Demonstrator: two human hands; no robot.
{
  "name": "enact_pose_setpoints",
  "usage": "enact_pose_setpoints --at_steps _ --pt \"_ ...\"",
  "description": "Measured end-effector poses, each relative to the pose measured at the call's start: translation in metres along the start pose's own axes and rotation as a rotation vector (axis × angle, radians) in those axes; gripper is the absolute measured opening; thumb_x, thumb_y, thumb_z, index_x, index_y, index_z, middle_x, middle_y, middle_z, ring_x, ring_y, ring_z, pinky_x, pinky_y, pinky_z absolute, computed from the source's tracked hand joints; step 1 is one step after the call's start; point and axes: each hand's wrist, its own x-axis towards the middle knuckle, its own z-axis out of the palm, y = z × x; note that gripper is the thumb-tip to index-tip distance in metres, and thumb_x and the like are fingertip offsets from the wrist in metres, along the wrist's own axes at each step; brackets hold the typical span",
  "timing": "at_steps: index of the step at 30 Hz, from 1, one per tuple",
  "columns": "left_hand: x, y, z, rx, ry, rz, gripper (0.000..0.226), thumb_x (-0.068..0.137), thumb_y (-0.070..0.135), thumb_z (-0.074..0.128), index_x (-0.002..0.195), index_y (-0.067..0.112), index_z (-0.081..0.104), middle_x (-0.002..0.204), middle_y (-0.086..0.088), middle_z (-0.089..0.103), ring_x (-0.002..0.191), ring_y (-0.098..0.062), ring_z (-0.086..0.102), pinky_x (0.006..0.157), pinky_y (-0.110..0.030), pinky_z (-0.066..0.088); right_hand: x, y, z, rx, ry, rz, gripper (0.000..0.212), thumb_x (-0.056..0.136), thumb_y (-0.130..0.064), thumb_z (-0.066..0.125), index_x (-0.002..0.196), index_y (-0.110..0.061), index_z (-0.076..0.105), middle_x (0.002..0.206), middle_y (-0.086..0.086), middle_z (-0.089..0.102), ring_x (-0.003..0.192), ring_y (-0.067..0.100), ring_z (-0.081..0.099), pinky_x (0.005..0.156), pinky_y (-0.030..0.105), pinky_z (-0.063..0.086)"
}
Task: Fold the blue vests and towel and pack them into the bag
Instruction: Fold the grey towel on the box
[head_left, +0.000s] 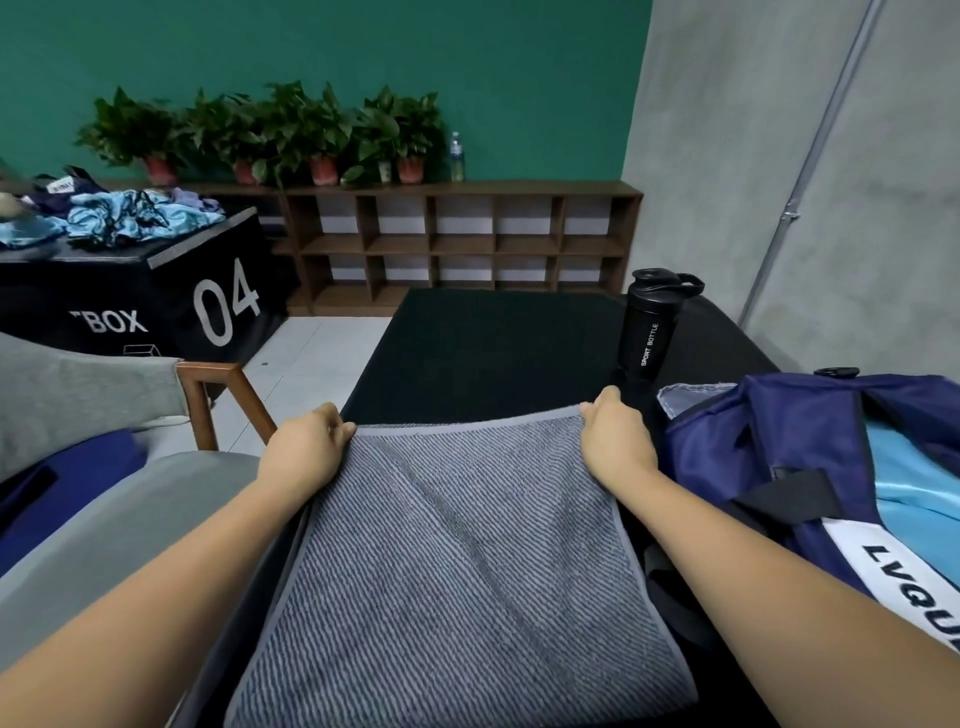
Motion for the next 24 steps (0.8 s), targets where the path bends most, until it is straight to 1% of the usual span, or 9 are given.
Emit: enact_pose_setpoints --at_steps 2,4,8,11,14,17,19,21,24 --pt "0.005 0.004 -0.001 -0.003 0.041 0.01 0.027 0.106 0.048 0.055 0.095 0.023 0.06 0.078 0.0 0.065 0.078 -0.027 0.063 0.065 -0.037 0.051 0.0 0.003 0.007 -0.091 -0.032 0.018 0.016 0.113 -0.028 0.041 0.107 -0.013 0.044 0.11 0.015 0.068 0.092 0.035 0.061 0.073 0.041 0.046" --pt "0.01 0.008 0.0 -0.013 0.057 0.01 0.027 0.107 0.047 0.055 0.094 0.024 0.058 0.078 0.0 0.065 0.076 -0.024 0.061 0.062 -0.037 0.049 0.001 0.004 0.012 -0.172 -0.071 0.023 0.009 0.11 -0.021 0.043 0.113 -0.014 0.046 0.115 0.014 0.07 0.101 0.036 0.066 0.073 0.041 0.047" --pt "0.02 0.017 0.001 -0.033 0.054 -0.015 0.028 0.109 0.046 0.051 0.097 0.022 0.057 0.083 -0.004 0.067 0.078 -0.026 0.063 0.064 -0.039 0.05 0.006 -0.002 0.012 -0.231 -0.137 0.076 0.021 0.104 -0.01 0.044 0.124 -0.011 0.049 0.12 0.016 0.068 0.109 0.037 0.067 0.077 0.041 0.048" --pt "0.025 0.03 0.002 -0.105 0.079 -0.073 0.029 0.11 0.043 0.051 0.099 0.017 0.057 0.087 -0.007 0.066 0.077 -0.025 0.059 0.064 -0.038 0.043 0.008 -0.003 0.011 -0.196 -0.146 0.1 0.019 0.105 -0.013 0.043 0.123 -0.011 0.049 0.121 0.016 0.068 0.109 0.037 0.066 0.077 0.041 0.048" --pt "0.022 0.043 0.006 -0.147 0.116 -0.097 0.027 0.111 0.039 0.05 0.099 0.015 0.056 0.083 -0.006 0.063 0.073 -0.023 0.055 0.063 -0.037 0.039 0.006 -0.002 0.01 -0.132 -0.085 0.069 0.014 0.109 -0.023 0.042 0.117 -0.012 0.045 0.114 0.015 0.069 0.102 0.038 0.065 0.073 0.041 0.044" --pt "0.014 0.042 0.018 -0.152 0.155 -0.079 0.026 0.112 0.037 0.047 0.099 0.015 0.052 0.076 -0.005 0.059 0.075 -0.029 0.056 0.065 -0.041 0.04 -0.001 -0.003 0.009 0.034 0.053 -0.003 0.02 0.113 -0.031 0.036 0.108 -0.013 0.041 0.095 0.015 0.066 0.083 0.035 0.059 0.069 0.042 0.044" --pt "0.008 0.037 0.025 -0.157 0.217 -0.047 0.027 0.112 0.037 0.045 0.096 0.016 0.049 0.072 -0.004 0.058 0.071 -0.03 0.056 0.061 -0.041 0.039 -0.005 -0.005 0.012 0.127 0.108 -0.033 0.023 0.114 -0.034 0.032 0.103 -0.015 0.037 0.086 0.012 0.063 0.077 0.035 0.059 0.067 0.042 0.045" --pt "0.004 0.034 0.028 -0.14 0.264 -0.012 0.028 0.112 0.039 0.042 0.095 0.017 0.046 0.068 -0.003 0.057 0.065 -0.028 0.054 0.057 -0.041 0.038 -0.007 -0.004 0.019 0.081 0.132 -0.051 0.023 0.115 -0.034 0.029 0.101 -0.016 0.033 0.086 0.012 0.064 0.078 0.036 0.06 0.066 0.042 0.044" --pt "-0.003 0.032 0.027 -0.079 0.299 0.013 0.029 0.113 0.04 0.039 0.095 0.017 0.042 0.064 -0.002 0.055 0.06 -0.028 0.051 0.056 -0.041 0.041 -0.009 0.001 0.028 -0.112 0.149 -0.138 0.017 0.115 -0.031 0.028 0.106 -0.016 0.031 0.084 0.013 0.067 0.08 0.04 0.066 0.065 0.043 0.041"
